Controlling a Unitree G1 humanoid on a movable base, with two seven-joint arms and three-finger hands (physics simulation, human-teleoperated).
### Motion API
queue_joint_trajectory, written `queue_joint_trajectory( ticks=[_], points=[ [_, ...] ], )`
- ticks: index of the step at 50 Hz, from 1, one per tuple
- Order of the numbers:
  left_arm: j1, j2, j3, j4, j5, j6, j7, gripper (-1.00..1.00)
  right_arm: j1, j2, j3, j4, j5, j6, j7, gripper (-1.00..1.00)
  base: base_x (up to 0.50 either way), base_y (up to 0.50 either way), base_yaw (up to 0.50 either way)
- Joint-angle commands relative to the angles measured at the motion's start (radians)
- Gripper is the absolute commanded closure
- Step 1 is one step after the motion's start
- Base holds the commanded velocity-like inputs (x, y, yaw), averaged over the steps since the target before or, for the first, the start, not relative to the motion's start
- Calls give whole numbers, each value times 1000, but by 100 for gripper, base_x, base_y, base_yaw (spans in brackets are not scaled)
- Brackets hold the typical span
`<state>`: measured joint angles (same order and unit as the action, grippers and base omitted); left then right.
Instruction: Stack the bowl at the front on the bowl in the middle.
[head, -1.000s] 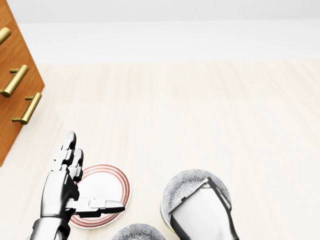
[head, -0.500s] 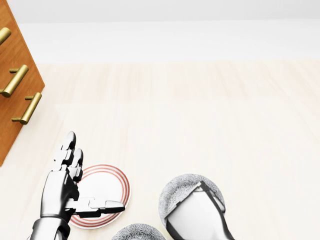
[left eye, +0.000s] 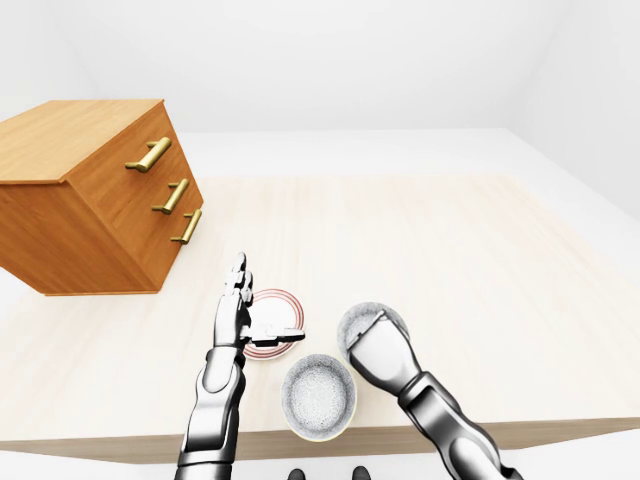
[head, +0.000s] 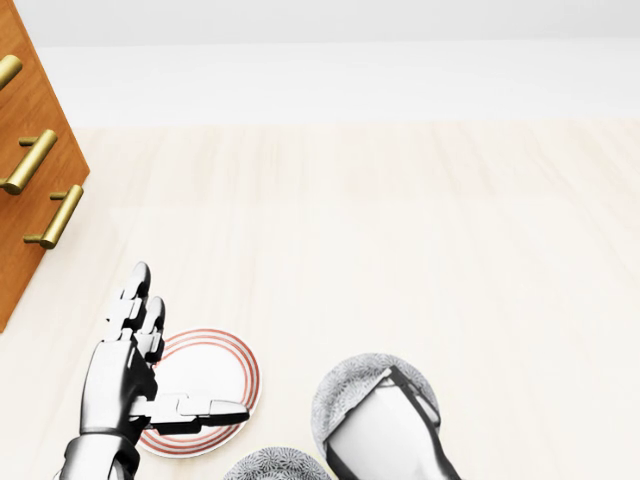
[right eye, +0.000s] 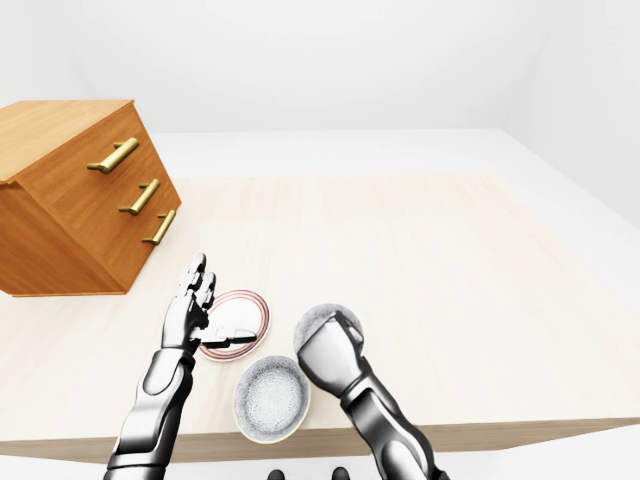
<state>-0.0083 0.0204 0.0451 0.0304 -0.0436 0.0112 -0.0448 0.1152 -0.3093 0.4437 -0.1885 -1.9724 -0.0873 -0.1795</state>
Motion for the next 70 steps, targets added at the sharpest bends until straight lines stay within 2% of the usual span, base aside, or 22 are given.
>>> queue_joint_trajectory(
  ticks=[1,5,10,14,19,22,32,46,47,48,52,57,59,61,66,67,70],
  points=[
    [-2,0,2,7,0,-4,3,-100,-14,7,-11,11,0,0,-23,100,0,0,0],
    [0,0,1,-1,0,3,4,-100,-23,15,-28,10,0,0,-23,100,0,0,0],
    [-1,1,2,5,-1,-3,4,-100,-47,27,-41,26,0,0,-27,100,0,0,0],
    [2,0,1,-6,0,6,5,-100,-57,38,-55,29,0,0,-24,100,0,0,0],
    [-1,0,2,7,-2,-4,3,-100,-70,39,-46,58,0,0,-43,100,0,0,0],
    [1,0,2,-4,-3,4,4,-100,-80,33,-32,89,0,0,-64,100,0,0,0],
    [3,-1,1,-9,-10,14,2,-100,-84,22,-12,133,0,0,-99,100,0,0,0],
    [4,-1,-1,-11,-8,10,2,-100,-46,26,-55,78,0,0,-87,100,0,0,0],
    [5,-2,-1,-13,-7,12,3,-100,-27,31,-70,38,8,0,-72,-44,0,0,0],
    [4,-2,-1,-4,-6,4,2,-100,-19,35,-80,23,12,0,-62,-100,0,0,0],
    [5,-2,-2,-6,-5,4,3,-100,13,39,-119,-64,28,0,-22,-100,0,0,0],
    [7,-4,-4,-19,-4,12,7,-100,51,43,-193,-268,112,0,110,-100,0,0,0],
    [11,-5,-6,-31,-4,19,8,-100,62,50,-208,-315,126,0,134,-100,0,0,0],
    [11,-5,-6,-24,-2,10,8,-100,77,53,-229,-367,142,0,163,-100,0,0,0],
    [10,-5,-6,-22,-1,8,11,-100,108,59,-271,-469,159,0,201,-100,0,0,0],
    [10,-5,-7,-18,-1,3,10,-100,115,59,-308,-534,207,0,245,-100,0,0,0],
    [16,-7,-10,-30,0,8,11,-100,115,81,-372,-586,248,0,274,-100,0,0,0]
  ],
)
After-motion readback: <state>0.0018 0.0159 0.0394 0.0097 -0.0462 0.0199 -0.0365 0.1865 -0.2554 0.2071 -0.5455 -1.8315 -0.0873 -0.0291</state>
